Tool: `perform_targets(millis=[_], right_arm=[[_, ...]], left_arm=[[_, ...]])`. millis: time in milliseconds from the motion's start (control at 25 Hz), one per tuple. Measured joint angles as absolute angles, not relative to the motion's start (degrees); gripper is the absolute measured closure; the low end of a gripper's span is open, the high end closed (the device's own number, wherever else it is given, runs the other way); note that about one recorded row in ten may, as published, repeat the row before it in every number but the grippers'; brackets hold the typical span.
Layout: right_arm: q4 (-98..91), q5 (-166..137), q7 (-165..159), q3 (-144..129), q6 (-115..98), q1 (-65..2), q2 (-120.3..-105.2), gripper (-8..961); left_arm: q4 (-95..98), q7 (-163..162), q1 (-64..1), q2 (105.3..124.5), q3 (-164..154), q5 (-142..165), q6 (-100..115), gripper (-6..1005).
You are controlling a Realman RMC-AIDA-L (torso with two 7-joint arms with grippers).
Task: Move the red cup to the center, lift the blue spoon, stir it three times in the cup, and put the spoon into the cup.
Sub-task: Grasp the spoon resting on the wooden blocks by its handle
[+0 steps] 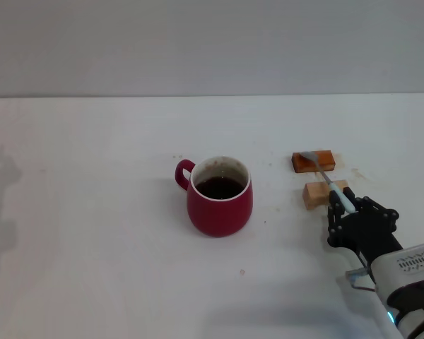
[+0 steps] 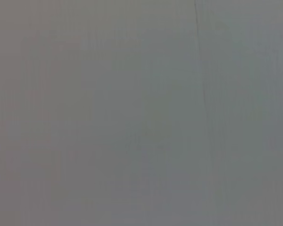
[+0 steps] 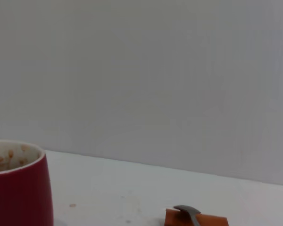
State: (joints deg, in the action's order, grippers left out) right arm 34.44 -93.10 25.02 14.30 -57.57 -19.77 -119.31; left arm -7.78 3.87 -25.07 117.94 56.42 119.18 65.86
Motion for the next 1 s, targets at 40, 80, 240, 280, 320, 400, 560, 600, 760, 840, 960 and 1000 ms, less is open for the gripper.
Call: perform_targets(millis=[40, 80, 240, 280, 320, 400, 560, 600, 760, 840, 960, 1000], right_arm=[[34.8, -93.0, 25.9, 14.5, -57.6, -19.8, -119.29, 787], [35.1, -93.0, 26.8, 14.7, -57.6, -19.7, -119.28, 788], [36.1, -92.9, 28.2, 15.2, -58.2, -19.6, -119.12, 788], [36.2, -92.9, 28.2, 15.2, -58.5, -19.6, -119.09, 788], [36.3, -92.9, 28.2, 15.2, -58.7, -19.6, -119.07, 788], [36.3, -92.9, 28.3, 15.2, -58.8, -19.7, -119.08, 788], [36.3, -92.9, 28.3, 15.4, -58.9, -19.7, -119.08, 789], [36.2, -92.9, 28.3, 15.5, -58.9, -19.7, -119.08, 789], [36.0, -92.9, 28.3, 15.8, -58.4, -19.7, -119.09, 789], [35.9, -92.9, 28.2, 15.8, -58.2, -19.6, -119.12, 790], [35.7, -92.8, 27.9, 15.8, -57.3, -19.4, -119.26, 790], [35.7, -92.8, 27.8, 15.8, -57.0, -19.3, -119.28, 790]], left_arm=[[-7.8, 3.9, -25.1, 117.94, 56.4, 119.2, 65.9, 842], [-7.8, 3.9, -25.1, 117.94, 56.4, 119.2, 65.9, 842], [-7.8, 3.9, -25.1, 117.94, 56.4, 119.2, 65.9, 842], [-7.8, 3.9, -25.1, 117.94, 56.4, 119.2, 65.9, 842], [-7.8, 3.9, -25.0, 117.95, 56.4, 119.2, 65.9, 842], [-7.8, 3.9, -25.0, 117.94, 56.4, 119.2, 65.9, 842], [-7.8, 3.9, -25.0, 117.94, 56.4, 119.2, 66.1, 842], [-7.8, 3.9, -25.0, 117.94, 56.5, 119.2, 66.1, 842], [-7.7, 3.9, -25.1, 117.94, 56.5, 119.2, 66.1, 842], [-7.7, 3.9, -25.3, 117.94, 56.5, 119.2, 66.1, 842], [-7.6, 3.9, -25.3, 117.94, 56.5, 119.2, 66.1, 842], [-7.6, 3.9, -25.4, 117.94, 56.5, 119.2, 66.1, 842]])
